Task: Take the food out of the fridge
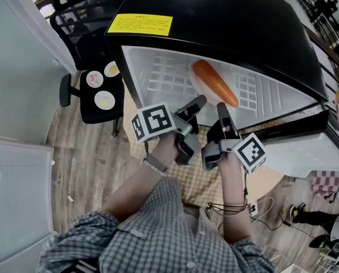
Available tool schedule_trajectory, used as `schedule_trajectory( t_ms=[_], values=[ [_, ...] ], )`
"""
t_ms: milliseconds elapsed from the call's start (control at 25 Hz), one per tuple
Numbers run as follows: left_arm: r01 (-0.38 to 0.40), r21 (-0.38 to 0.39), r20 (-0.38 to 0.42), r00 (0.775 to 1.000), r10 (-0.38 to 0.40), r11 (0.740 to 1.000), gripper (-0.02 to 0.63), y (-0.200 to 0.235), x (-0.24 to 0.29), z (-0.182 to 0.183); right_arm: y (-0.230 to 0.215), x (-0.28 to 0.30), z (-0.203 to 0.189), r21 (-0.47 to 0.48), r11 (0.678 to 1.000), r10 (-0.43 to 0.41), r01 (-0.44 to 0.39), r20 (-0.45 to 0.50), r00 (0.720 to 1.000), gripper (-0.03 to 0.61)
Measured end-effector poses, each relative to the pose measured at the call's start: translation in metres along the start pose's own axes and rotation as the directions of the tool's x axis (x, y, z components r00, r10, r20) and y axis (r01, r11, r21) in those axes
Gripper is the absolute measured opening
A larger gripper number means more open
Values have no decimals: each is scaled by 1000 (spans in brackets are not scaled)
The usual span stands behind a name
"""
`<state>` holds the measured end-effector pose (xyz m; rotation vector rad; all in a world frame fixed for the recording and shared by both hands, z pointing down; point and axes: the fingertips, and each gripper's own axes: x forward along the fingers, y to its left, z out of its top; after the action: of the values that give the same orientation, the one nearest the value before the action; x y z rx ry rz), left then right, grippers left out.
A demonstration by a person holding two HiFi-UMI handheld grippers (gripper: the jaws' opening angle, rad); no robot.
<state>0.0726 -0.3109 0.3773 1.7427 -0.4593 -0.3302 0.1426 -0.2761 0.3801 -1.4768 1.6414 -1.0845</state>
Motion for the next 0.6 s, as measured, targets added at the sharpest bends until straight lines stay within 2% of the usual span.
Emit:
schedule_trajectory(
  t_ms=[200, 600],
  values=[
    [0, 1, 7, 1000, 0, 1000, 106, 0, 0, 0, 2, -3, -1, 45, 999, 18, -18, -1, 1000, 55],
    [-17, -18, 23, 1000, 17, 1000, 107, 4, 1, -4, 4, -21, -1, 53, 998, 40, -39, -29, 999, 49]
  ],
)
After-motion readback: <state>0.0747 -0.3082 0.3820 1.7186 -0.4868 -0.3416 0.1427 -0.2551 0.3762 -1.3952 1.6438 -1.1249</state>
